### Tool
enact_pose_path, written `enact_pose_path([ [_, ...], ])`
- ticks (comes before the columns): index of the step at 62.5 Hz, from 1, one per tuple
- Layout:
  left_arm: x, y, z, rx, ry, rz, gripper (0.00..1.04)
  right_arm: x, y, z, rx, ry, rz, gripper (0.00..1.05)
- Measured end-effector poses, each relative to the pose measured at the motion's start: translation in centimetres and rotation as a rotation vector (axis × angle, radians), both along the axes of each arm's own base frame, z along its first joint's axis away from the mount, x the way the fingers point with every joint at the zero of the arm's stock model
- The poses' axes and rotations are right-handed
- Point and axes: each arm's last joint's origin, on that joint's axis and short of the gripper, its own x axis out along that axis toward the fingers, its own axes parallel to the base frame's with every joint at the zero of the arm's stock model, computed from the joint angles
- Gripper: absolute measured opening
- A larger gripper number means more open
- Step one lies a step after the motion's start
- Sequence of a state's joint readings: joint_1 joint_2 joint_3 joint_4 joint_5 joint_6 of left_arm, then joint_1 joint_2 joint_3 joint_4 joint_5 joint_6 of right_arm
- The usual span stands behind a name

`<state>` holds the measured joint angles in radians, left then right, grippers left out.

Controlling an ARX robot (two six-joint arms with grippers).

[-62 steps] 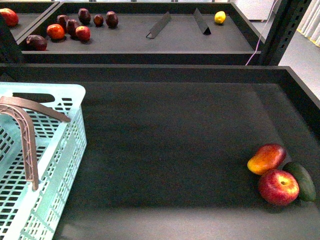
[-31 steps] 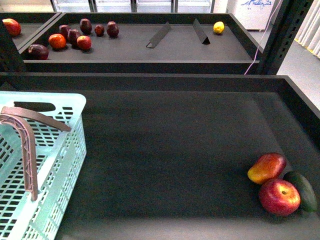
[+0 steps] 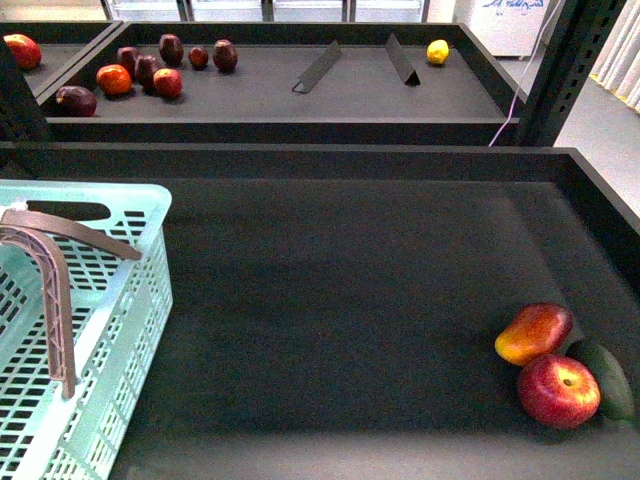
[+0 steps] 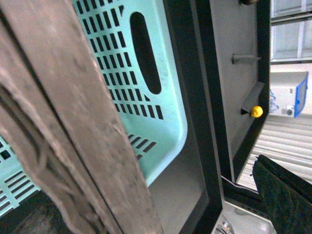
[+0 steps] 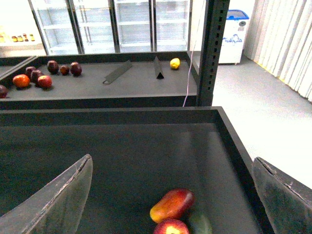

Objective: Pick apple with right arm and hold basket with left

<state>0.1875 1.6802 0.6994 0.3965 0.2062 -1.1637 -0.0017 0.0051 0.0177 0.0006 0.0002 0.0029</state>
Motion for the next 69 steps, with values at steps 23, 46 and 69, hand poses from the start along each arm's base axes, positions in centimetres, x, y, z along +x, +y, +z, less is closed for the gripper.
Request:
enact_pose_path([
  [23,1.7,0.0,-1.0,0.038,0.143,0.041,0.45,0.0,0.0,0.0,0.0,0.0,0.0,0.96],
  [46,0.9,-1.2,0.0,0.042,0.144,-0.006,0.15,0.0,0.0,0.0,0.0,0.0,0.0,0.96],
  [69,-1.8,-8.2,6.2,0.055,0.02,-0.256,0.15,0.0,0.0,0.0,0.0,0.0,0.0,0.96],
])
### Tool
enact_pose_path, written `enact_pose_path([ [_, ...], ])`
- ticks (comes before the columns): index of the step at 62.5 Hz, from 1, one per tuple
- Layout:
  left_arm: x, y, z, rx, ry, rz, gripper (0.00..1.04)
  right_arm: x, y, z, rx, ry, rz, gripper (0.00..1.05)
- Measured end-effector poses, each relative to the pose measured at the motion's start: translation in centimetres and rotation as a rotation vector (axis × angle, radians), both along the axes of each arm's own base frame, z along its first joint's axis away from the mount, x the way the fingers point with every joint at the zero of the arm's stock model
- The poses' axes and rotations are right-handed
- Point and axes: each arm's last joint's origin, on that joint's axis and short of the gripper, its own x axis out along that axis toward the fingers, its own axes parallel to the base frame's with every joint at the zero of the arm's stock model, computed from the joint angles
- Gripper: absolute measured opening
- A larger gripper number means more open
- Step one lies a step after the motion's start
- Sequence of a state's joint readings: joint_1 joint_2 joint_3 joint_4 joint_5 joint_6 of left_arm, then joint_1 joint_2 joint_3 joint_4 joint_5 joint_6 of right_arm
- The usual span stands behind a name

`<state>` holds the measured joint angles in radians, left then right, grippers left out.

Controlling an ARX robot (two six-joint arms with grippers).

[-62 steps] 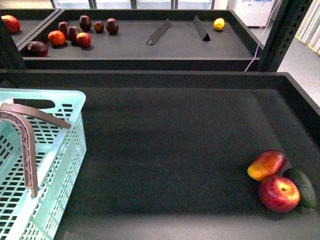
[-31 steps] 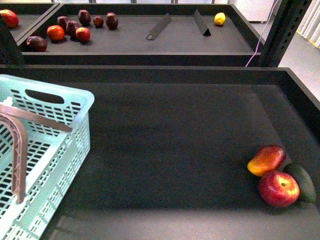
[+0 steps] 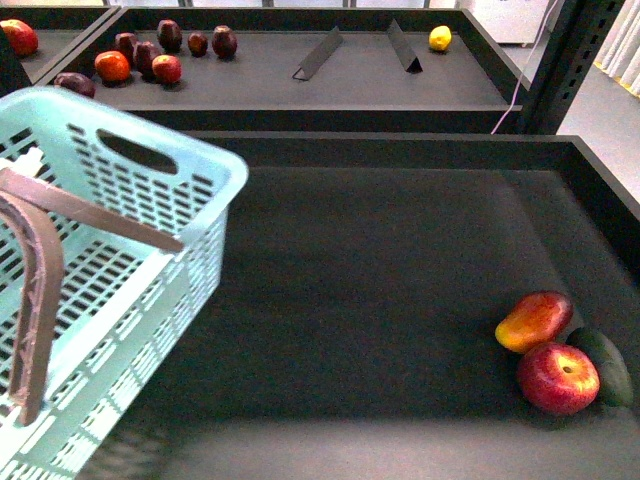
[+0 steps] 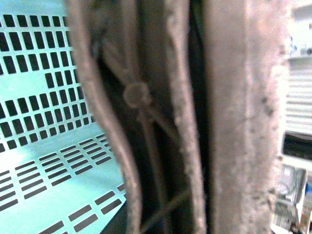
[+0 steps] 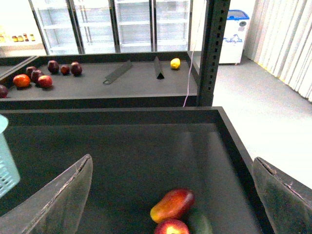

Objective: Pick apple with right arm and hold basket with left

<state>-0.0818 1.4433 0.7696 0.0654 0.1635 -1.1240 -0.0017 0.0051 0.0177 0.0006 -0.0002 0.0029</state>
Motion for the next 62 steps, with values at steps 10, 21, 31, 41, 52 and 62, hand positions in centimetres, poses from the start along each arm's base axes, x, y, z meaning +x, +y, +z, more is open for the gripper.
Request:
enact_pose_path([
  [10,-1.2,-7.0,2.2,0.012,-0.046,-0.217,0.15,0.0,0.0,0.0,0.0,0.0,0.0,0.96],
  [21,-2.2,-11.1,3.3,0.025,-0.083,-0.353,0.15,0.0,0.0,0.0,0.0,0.0,0.0,0.96],
  [31,-2.3,-13.3,3.1,0.035,-0.12,-0.43,0.15,0.0,0.0,0.0,0.0,0.0,0.0,0.96],
  [41,-2.4,-13.8,3.1,0.038,-0.134,-0.457,0.15,0.0,0.0,0.0,0.0,0.0,0.0,0.96],
  [52,-2.4,-13.8,3.1,0.044,-0.135,-0.451,0.15,0.0,0.0,0.0,0.0,0.0,0.0,0.96],
  [62,-2.3,-13.8,3.1,0.048,-0.137,-0.448,0.15,0.4,-0.1,-0.8,0.01,0.442,-0.192,0.96],
])
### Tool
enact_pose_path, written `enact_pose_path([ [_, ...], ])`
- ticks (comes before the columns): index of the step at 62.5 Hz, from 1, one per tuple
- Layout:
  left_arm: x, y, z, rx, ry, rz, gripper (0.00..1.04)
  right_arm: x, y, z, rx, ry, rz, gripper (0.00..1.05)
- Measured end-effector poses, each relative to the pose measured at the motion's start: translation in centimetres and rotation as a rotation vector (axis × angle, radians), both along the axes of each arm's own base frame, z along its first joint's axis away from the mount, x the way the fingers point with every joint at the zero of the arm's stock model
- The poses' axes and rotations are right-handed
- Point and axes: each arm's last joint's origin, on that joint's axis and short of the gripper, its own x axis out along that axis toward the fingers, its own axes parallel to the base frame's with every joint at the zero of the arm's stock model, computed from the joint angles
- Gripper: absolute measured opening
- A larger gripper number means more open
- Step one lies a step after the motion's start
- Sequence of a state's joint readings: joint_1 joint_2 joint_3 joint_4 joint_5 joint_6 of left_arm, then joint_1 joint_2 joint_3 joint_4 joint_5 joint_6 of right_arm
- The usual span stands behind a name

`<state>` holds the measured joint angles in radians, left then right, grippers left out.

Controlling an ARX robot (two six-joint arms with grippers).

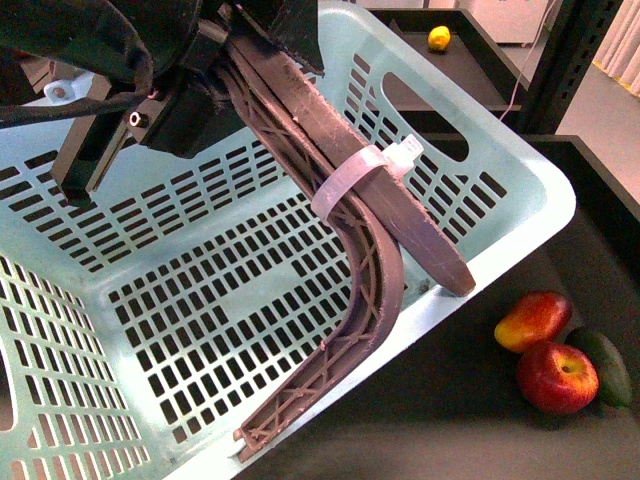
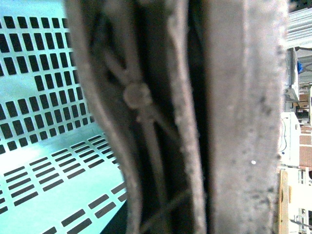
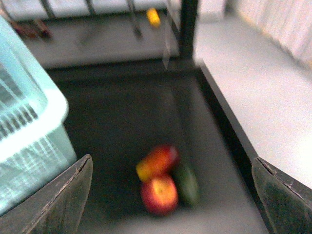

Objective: Pick apple with right arm and hold basket with left

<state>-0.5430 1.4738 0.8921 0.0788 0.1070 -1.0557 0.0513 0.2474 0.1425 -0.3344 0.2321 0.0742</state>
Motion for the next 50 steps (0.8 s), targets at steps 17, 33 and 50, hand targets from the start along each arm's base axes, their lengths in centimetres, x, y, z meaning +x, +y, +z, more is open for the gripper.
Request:
enact_pose_path([
  [17,0.0,0.0,0.0,0.001,-0.002,-0.007,0.15,4.0,-0.3,-1.3,0.056,0.143,-0.008,0.96],
  [33,0.0,0.0,0.0,0.003,-0.003,-0.003,0.15,11.3,-1.1,-5.1,0.075,0.303,-0.001,0.96],
  [50,0.0,0.0,0.0,0.001,-0.002,-0.006,0.15,17.0,-2.1,-9.7,0.098,0.501,-0.014,0.96],
])
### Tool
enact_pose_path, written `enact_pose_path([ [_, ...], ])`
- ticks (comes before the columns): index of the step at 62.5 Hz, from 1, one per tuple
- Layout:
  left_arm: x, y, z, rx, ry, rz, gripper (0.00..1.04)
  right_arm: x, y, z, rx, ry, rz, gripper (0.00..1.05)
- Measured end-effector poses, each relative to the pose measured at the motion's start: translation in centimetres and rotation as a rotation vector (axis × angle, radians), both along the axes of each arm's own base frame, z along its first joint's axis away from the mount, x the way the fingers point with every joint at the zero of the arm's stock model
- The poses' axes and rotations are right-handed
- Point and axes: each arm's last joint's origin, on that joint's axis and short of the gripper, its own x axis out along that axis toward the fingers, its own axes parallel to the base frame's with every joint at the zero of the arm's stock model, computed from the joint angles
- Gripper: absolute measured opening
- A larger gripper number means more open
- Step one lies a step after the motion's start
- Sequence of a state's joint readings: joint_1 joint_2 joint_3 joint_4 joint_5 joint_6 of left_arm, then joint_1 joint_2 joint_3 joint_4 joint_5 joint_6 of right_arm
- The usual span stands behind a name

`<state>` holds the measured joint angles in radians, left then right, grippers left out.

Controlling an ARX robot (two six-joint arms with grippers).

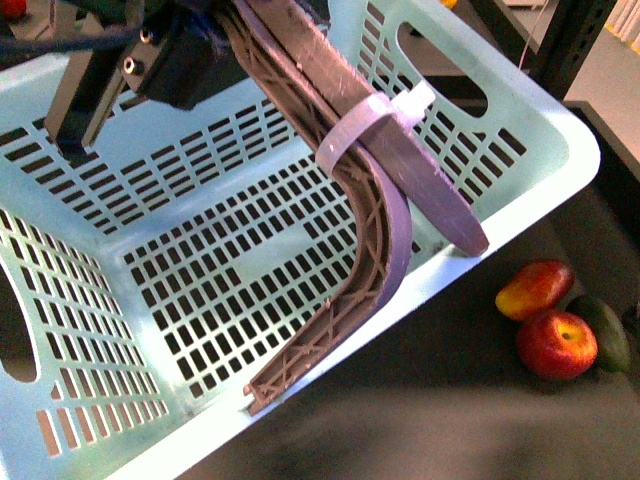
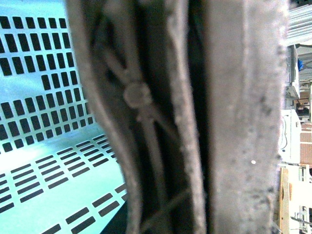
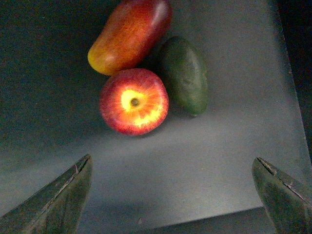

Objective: Pick apple with right arm and hold basket with left

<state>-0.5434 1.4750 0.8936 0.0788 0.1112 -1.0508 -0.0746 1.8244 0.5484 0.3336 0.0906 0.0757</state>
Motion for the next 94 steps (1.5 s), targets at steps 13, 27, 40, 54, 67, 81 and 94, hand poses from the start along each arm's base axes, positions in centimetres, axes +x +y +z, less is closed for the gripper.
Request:
enact_pose_path([
  [13,0.0,0.0,0.0,0.0,0.0,0.0,0.15,3.3,0.4,-1.6,0.025,0.039,0.042,0.96],
  [27,0.0,0.0,0.0,0.001,0.0,0.0,0.15,5.5,1.1,-3.3,-0.039,0.088,0.138,0.96],
  [40,0.0,0.0,0.0,0.0,0.0,0.0,0.15,6.6,1.2,-5.0,-0.062,0.141,0.201,0.96],
  [54,0.0,0.0,0.0,0.0,0.0,0.0,0.15,7.4,1.6,-7.3,-0.05,0.203,0.238,0.96],
  [67,0.0,0.0,0.0,0.0,0.0,0.0,0.15,8.8,1.7,-8.8,-0.048,0.238,0.243,0.96],
  [81,0.0,0.0,0.0,0.0,0.0,0.0,0.15,9.8,1.6,-9.7,-0.049,0.263,0.249,0.96],
  [94,0.0,0.0,0.0,0.0,0.0,0.0,0.15,10.3,1.6,-9.9,-0.051,0.266,0.252,0.96],
])
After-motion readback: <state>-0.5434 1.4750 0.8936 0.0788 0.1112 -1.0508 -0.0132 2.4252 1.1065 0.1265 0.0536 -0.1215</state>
